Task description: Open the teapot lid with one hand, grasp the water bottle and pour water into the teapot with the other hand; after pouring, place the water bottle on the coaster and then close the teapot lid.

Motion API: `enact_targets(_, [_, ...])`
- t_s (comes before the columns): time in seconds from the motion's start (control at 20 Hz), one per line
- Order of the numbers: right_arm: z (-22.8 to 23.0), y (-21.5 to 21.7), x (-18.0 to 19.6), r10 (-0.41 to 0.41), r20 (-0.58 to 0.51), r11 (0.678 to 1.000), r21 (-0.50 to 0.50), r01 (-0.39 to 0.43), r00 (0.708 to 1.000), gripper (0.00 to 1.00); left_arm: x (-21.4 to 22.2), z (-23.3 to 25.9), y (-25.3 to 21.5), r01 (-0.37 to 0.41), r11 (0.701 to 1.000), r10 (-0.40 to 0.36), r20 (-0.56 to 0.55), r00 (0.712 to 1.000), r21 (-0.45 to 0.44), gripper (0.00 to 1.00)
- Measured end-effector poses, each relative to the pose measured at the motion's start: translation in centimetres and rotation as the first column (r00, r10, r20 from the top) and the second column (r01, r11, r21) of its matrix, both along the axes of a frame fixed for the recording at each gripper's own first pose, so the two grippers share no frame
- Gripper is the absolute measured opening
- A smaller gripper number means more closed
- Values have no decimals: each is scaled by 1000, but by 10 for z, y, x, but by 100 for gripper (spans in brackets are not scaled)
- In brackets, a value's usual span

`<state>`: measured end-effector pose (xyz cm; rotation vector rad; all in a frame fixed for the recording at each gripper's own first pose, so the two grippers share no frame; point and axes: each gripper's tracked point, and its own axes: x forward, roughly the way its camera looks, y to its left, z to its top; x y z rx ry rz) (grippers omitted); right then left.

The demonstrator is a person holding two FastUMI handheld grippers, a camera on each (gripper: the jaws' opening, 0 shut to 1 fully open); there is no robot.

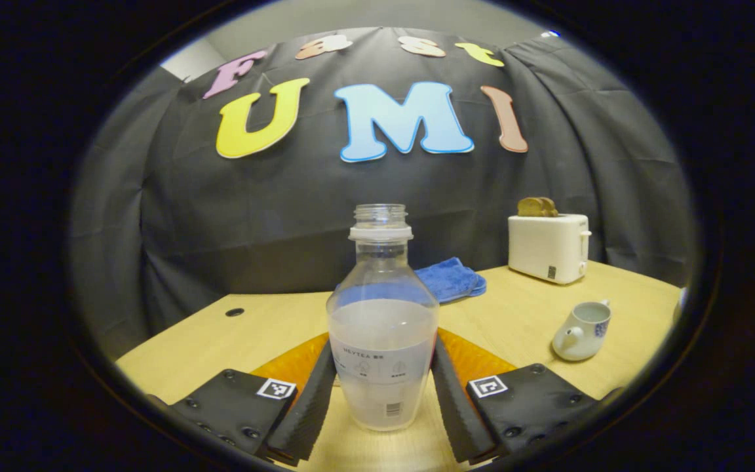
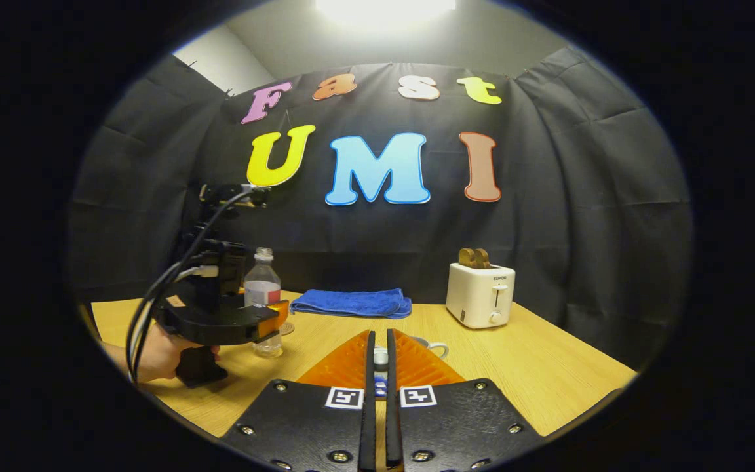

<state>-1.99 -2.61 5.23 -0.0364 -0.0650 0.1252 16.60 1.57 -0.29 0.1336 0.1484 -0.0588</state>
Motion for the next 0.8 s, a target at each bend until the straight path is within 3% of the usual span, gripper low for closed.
enact_targets(0.3, [-17, 2, -40, 8, -22, 1000, -5, -8, 1000, 6, -2, -7, -28, 62, 988, -59, -26, 998, 141, 86])
enact_targets(0.45, [-28, -2, -55, 9, -34, 1000, 6, -9, 999, 6, -1, -1, -40, 75, 964, -75, -10, 997, 255, 86])
enact_targets(0.6, [-44, -5, -66, 5, -69, 1000, 18, -4, 998, 6, 0, 7, -56, 90, 919, -104, 16, 994, 384, 86])
enact_targets(0.8, [-57, -13, -76, -1, -98, 999, 36, 5, 995, 6, 3, 2, -78, 109, 824, -134, 6, 991, 556, 87])
